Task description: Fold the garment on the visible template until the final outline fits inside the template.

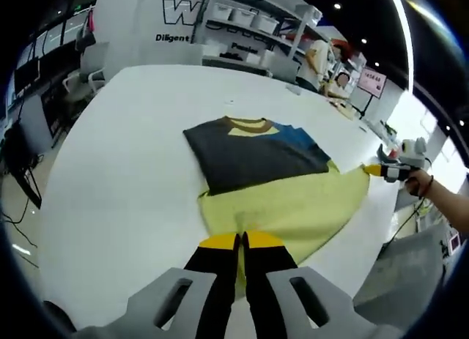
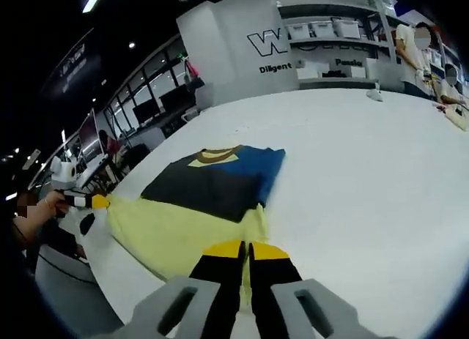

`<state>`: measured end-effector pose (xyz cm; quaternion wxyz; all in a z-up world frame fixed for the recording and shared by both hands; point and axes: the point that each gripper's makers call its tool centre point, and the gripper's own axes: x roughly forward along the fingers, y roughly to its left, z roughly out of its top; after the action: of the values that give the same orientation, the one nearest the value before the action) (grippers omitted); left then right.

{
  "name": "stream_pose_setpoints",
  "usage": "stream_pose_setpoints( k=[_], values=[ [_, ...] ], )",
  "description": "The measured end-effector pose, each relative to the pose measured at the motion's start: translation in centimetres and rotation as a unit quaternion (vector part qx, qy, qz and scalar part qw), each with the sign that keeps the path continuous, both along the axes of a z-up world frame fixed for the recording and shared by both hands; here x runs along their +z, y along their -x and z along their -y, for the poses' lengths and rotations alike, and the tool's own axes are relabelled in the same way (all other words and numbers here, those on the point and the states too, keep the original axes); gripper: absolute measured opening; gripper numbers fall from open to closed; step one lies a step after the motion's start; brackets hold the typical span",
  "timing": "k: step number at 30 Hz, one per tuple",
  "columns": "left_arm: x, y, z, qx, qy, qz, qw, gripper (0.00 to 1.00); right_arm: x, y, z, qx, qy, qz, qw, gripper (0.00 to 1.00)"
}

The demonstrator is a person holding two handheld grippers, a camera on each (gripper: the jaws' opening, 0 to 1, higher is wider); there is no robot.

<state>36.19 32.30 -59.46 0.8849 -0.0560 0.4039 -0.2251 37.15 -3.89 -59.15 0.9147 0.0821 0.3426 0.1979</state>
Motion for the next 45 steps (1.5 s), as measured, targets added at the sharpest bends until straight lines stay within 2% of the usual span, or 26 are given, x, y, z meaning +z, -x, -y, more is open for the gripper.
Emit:
stream_pose_setpoints(
  k=[3,8,21,25,26,28,30,31,36,45],
  values=[
    [1.3,-0.4,0.0,0.002,0.004,0.017,0.9999,0.00,1.1,-0.3,0.0,-0.003,-0.004,0.013,0.9999,0.00],
    [4.4,-2.5,0.1,0.004,0.007,0.054,0.9985,0.00,4.1,-2.2,-0.1,-0.006,-0.002,0.049,0.9988,0.00],
    [6.1,-5.1,-0.1,0.023,0.006,0.076,0.9968,0.00,6.5,-4.8,-0.3,-0.015,-0.006,0.082,0.9965,0.00],
    [7.4,-7.2,-0.5,0.031,0.002,0.088,0.9956,0.00,8.8,-7.0,-0.5,-0.021,-0.019,0.102,0.9944,0.00],
    [8.4,-8.3,-0.7,0.040,0.005,0.098,0.9943,0.00,9.6,-7.8,-0.5,-0.024,-0.026,0.107,0.9936,0.00],
    [10.0,-10.4,-0.8,0.046,0.010,0.114,0.9924,0.00,11.6,-10.5,-1.0,-0.015,-0.018,0.125,0.9919,0.00],
    [10.6,-11.5,-0.7,0.047,0.008,0.121,0.9915,0.00,12.2,-11.4,-1.4,-0.011,-0.013,0.129,0.9915,0.00],
    [11.0,-12.9,-0.7,0.052,0.007,0.123,0.9910,0.00,12.4,-12.3,-1.6,-0.008,-0.005,0.132,0.9912,0.00],
    [11.0,-15.6,-0.5,0.053,0.001,0.122,0.9911,0.00,12.5,-14.5,-1.4,-0.003,0.010,0.132,0.9911,0.00],
    [9.6,-19.0,-0.2,0.056,-0.010,0.106,0.9927,0.00,10.9,-17.4,-1.5,-0.013,0.012,0.119,0.9928,0.00]
  ],
)
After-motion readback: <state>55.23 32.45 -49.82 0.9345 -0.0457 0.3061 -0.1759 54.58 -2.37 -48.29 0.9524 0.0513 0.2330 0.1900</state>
